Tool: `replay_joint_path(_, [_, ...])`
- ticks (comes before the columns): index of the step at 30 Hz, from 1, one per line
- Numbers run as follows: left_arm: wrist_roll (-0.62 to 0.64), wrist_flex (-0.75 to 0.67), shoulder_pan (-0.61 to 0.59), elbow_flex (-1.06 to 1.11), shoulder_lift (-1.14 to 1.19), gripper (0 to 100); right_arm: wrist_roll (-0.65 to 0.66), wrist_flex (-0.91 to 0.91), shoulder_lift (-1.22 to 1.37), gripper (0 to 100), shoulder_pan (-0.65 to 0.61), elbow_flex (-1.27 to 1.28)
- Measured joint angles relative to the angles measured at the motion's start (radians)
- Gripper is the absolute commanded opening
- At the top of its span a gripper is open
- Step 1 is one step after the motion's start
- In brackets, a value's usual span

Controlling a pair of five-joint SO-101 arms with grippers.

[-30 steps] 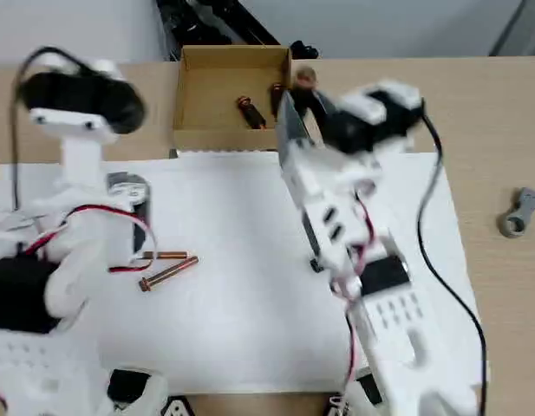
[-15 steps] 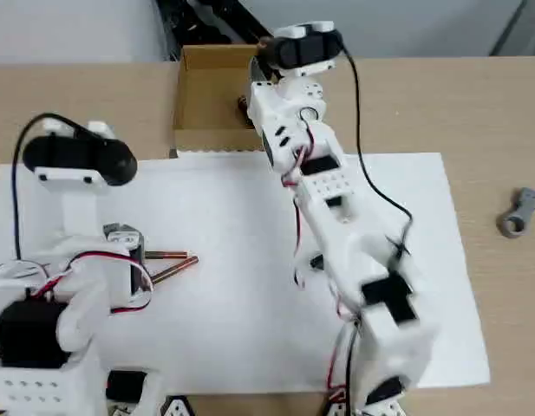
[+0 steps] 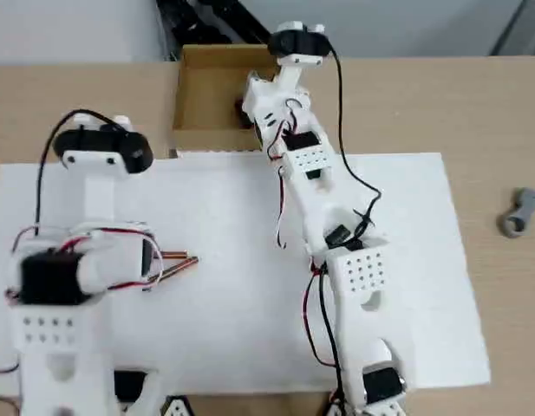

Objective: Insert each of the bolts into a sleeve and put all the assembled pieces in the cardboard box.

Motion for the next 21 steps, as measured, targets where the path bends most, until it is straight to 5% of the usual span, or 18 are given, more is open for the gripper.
replay_joint_path(5, [0.069,0.005,0.0,-0.054,0.129,11,0.0,0.069,0.003,14.7,0.006,-0.046])
replay_joint_path(11, [0.236,0.011,-0.025,-0.101,0.361,11,0.0,0.236,-0.049,14.7,0.025,-0.046])
replay_joint_path(21, [0.341,-0.081,-0.265,-0.101,0.723,11,0.0,0.597,-0.221,14.7,0.04,-0.046])
